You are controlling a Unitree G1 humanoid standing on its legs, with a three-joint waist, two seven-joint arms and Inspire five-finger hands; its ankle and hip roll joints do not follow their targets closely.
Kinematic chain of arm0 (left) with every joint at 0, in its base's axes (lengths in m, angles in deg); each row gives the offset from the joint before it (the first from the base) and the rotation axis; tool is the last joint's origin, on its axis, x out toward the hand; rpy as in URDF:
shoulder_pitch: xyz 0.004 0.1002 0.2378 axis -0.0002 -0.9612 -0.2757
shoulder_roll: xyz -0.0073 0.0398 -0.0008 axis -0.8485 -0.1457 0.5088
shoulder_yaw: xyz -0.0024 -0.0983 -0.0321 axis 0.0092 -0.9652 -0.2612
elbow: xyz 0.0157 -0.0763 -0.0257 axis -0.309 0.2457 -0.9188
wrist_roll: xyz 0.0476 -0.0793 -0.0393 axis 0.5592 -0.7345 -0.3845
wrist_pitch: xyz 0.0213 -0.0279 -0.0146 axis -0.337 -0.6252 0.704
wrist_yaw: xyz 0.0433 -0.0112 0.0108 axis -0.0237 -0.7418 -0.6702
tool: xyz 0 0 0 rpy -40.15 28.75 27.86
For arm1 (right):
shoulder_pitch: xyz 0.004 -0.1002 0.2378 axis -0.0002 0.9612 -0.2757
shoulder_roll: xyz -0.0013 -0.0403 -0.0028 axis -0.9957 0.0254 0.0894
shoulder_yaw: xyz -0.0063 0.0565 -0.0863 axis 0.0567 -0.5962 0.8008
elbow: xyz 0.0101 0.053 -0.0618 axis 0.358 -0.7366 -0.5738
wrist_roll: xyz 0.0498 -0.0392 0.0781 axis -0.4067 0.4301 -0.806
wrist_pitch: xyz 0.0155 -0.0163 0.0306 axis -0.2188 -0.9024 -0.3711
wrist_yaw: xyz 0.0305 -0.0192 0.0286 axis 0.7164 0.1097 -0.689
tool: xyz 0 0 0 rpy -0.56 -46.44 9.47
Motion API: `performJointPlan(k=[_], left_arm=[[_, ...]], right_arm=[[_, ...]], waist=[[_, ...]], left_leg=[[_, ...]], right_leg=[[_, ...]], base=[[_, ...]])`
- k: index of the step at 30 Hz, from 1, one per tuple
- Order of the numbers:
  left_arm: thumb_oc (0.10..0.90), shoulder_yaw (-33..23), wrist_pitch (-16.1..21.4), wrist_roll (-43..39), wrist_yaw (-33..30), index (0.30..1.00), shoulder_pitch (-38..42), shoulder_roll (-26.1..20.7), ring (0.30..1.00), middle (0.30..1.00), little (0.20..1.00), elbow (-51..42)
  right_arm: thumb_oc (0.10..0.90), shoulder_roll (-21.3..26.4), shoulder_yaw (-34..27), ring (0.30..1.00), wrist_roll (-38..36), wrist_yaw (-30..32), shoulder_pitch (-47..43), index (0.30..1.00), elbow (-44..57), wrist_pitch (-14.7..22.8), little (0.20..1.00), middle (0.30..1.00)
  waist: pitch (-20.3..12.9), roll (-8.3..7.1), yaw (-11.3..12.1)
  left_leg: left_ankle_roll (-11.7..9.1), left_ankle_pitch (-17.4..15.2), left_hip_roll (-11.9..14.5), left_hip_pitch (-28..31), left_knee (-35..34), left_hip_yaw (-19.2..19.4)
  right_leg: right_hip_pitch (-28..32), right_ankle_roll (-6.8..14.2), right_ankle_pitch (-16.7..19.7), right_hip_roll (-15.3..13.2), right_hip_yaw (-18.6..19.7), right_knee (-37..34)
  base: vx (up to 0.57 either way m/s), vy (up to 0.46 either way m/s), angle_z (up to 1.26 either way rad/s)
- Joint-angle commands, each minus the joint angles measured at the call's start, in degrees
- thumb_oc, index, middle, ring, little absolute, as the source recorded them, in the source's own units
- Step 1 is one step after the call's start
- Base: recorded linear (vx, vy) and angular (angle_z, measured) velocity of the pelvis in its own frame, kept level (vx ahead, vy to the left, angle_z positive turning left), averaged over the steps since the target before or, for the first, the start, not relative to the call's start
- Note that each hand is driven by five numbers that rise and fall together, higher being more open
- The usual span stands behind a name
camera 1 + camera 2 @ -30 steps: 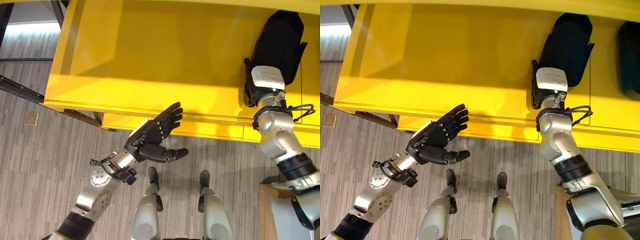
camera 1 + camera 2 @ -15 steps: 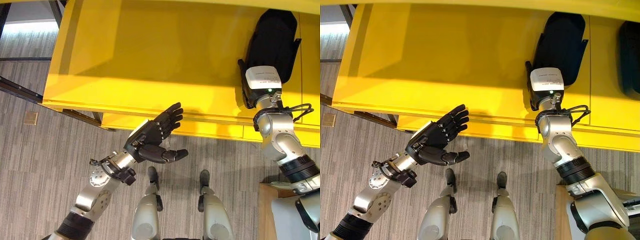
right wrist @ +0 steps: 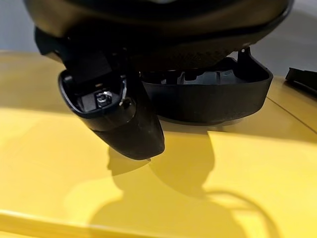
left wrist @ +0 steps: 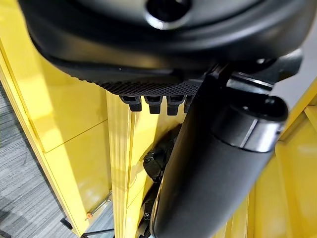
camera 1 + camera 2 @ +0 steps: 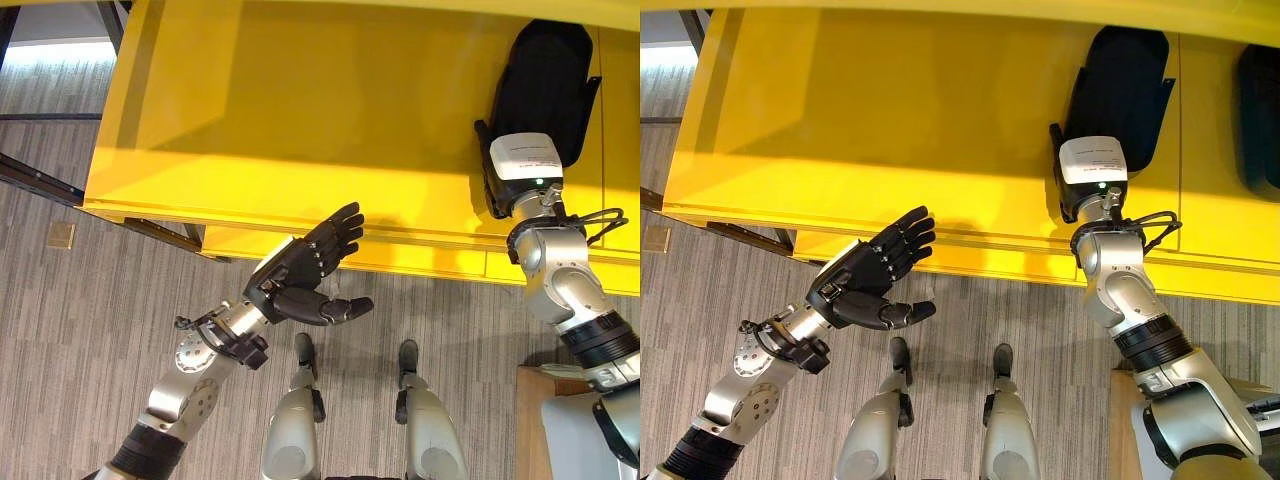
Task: Move parts from the plastic box to the shelf.
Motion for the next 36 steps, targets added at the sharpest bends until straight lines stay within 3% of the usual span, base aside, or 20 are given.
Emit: performJointPlan(k=[1, 11, 13, 16, 20, 23, 27, 36], left_arm=[[0.9, -2.55, 3.31, -1.93, 2.88, 1.0, -0.8, -0.4, 1.0, 1.0, 1.0, -7.3], [0.9, -3.3, 3.3, -2.4, 3.77, 1.0, -1.84, -1.25, 1.0, 1.0, 1.0, -7.72], [0.9, -3.1, 3.7, -2.23, 3.76, 1.0, -1.88, -1.15, 1.0, 1.0, 1.0, -7.77], [0.9, -2.79, 4.15, -2.02, 3.38, 1.0, -1.39, -1.01, 1.0, 1.0, 1.0, -7.28], [0.9, -3.08, 4.03, -2.28, 3.55, 1.0, -1.69, -1.0, 1.0, 1.0, 1.0, -7.63], [0.9, -3.39, 3.93, -2.27, 3.28, 1.0, -1.86, -0.82, 1.0, 1.0, 1.0, -7.96], [0.9, -3.35, 3.96, -2.2, 3.39, 1.0, -1.72, -0.72, 1.0, 1.0, 1.0, -7.97], [0.9, -3.29, 3.93, -2.39, 3.3, 1.0, -1.87, -0.68, 1.0, 1.0, 1.0, -8.13]], right_arm=[[0.9, 3.4, 3.55, 1.0, 4.62, 0.63, -0.76, 1.0, 3.55, 3.77, 1.0, 1.0], [0.9, 6.99, 5.03, 1.0, 4.73, -2.68, 0.54, 1.0, 10.33, 6.86, 1.0, 1.0], [0.9, 6.75, 4.93, 1.0, 4.17, -2.56, 1.07, 1.0, 11.5, 4.58, 1.0, 1.0], [0.9, 5.46, 3.97, 1.0, 4.32, 0.23, 0.96, 1.0, 8.13, 0.17, 1.0, 1.0], [0.9, 4.88, 1.93, 1.0, 4.02, 1.32, 1.78, 1.0, 6.17, -1.31, 1.0, 1.0], [0.9, 4.28, 0.88, 1.0, 3.47, 3.7, 2.76, 1.0, 5.73, -0.2, 1.0, 1.0], [0.9, 3.79, 0.66, 1.0, 4.13, 3.44, 2.69, 1.0, 5.5, -2.04, 1.0, 1.0], [0.9, 3.16, -1.49, 1.0, 0.94, 12.57, 2.66, 1.0, 3.58, -0.74, 1.0, 1.0]], waist=[[-3.87, -0.61, 0.46], [-4.01, -1.14, 0.32], [-4.05, -1.13, 0.17], [-4.21, -0.93, 0.05], [-4.37, -0.8, -0.07], [-4.53, -0.68, -0.31], [-4.6, -0.52, -0.34], [-4.88, -0.2, -0.39]], left_leg=[[0.29, -4.13, -0.4, -1.19, 3.42, -3.14], [0.14, -4.01, -0.11, -1.02, 3.1, -2.62], [0.14, -3.97, -0.08, -1.03, 3.16, -2.63], [0.25, -4.04, -0.24, -0.94, 3.1, -2.78], [0.24, -4.21, -0.29, -0.59, 3.02, -2.77], [0.22, -4.21, -0.27, -0.34, 2.93, -2.62], [0.21, -4.26, -0.33, -0.06, 2.78, -2.59], [0.26, -4.31, -0.44, 0.37, 2.43, -2.64]], right_leg=[[-2.49, -4.43, -8.96, 4.73, 1.47, 10.16], [-2.33, -4.32, -9.02, 4.91, 1.52, 9.85], [-2.39, -4.4, -9.03, 5.03, 1.65, 10.02], [-2.18, -4.48, -9.07, 5.06, 1.69, 9.79], [-1.83, -4.4, -9.04, 4.92, 1.67, 9.59], [-1.72, -4.4, -8.98, 4.89, 1.68, 9.54], [-1.39, -4.43, -8.99, 4.81, 1.69, 9.28], [-1.0, -4.43, -8.97, 4.72, 1.55, 8.97]], base=[[0.0, 0.0, 0.0], [0.0, 0.0, 0.0], [0.0, 0.0, 0.0], [0.0, 0.0, 0.0], [0.0, 0.0, 0.0], [0.0, 0.0, 0.0], [0.0, 0.0, 0.0], [0.0, 0.0, 0.0]])
